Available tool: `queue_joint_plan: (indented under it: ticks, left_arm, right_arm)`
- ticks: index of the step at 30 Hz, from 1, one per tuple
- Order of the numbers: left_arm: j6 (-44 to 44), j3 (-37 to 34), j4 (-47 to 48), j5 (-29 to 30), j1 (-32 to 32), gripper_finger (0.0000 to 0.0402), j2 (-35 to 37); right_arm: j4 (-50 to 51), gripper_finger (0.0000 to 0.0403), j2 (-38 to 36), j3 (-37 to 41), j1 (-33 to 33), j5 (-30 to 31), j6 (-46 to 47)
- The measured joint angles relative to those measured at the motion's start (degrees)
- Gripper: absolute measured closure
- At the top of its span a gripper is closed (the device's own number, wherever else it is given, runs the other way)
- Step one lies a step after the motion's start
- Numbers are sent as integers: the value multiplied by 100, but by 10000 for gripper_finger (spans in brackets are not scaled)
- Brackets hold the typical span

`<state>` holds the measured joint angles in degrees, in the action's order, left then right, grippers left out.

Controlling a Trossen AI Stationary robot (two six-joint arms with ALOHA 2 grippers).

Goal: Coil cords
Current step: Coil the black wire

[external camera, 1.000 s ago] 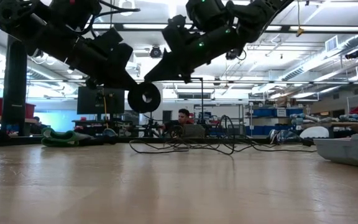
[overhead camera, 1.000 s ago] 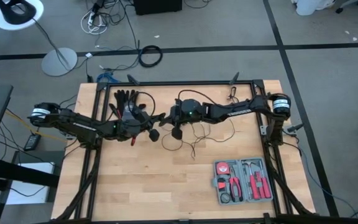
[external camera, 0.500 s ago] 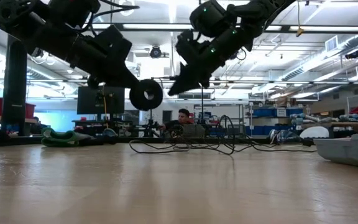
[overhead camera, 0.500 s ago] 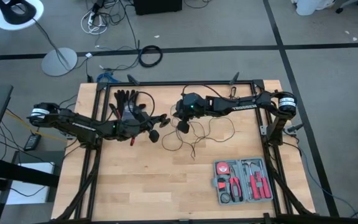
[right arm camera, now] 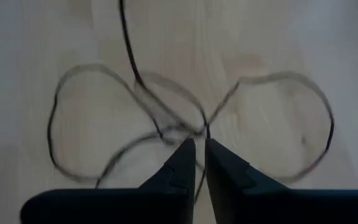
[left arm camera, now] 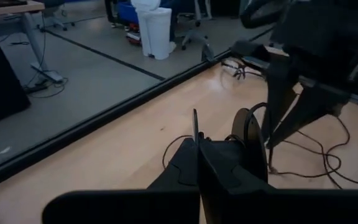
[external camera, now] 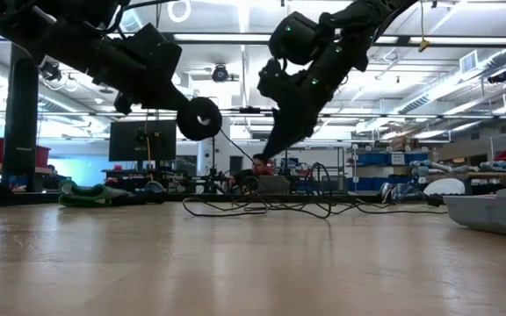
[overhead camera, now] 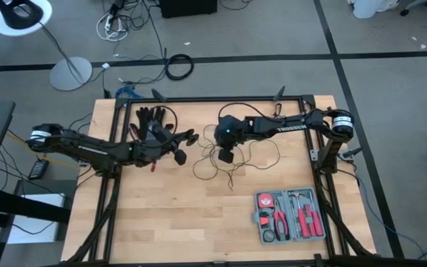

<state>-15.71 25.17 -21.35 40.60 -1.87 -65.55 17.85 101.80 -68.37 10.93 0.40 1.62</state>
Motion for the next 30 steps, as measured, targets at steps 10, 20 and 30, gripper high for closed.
queue_joint_plan:
  ticks: [10,20,30]
  left_arm:
    - [-109,0,307,-31,-9,401,144]
    - [190,0,102,-338,-11,401,141]
    - [346,0,-17,-340,-7,401,139]
  right_arm:
    - [-572,393,-1164,1238,-183,514,372]
    - [-6342,392,-1711,4139,-452,619,1199]
    - [-8210,369,56,3543,-649,584,311]
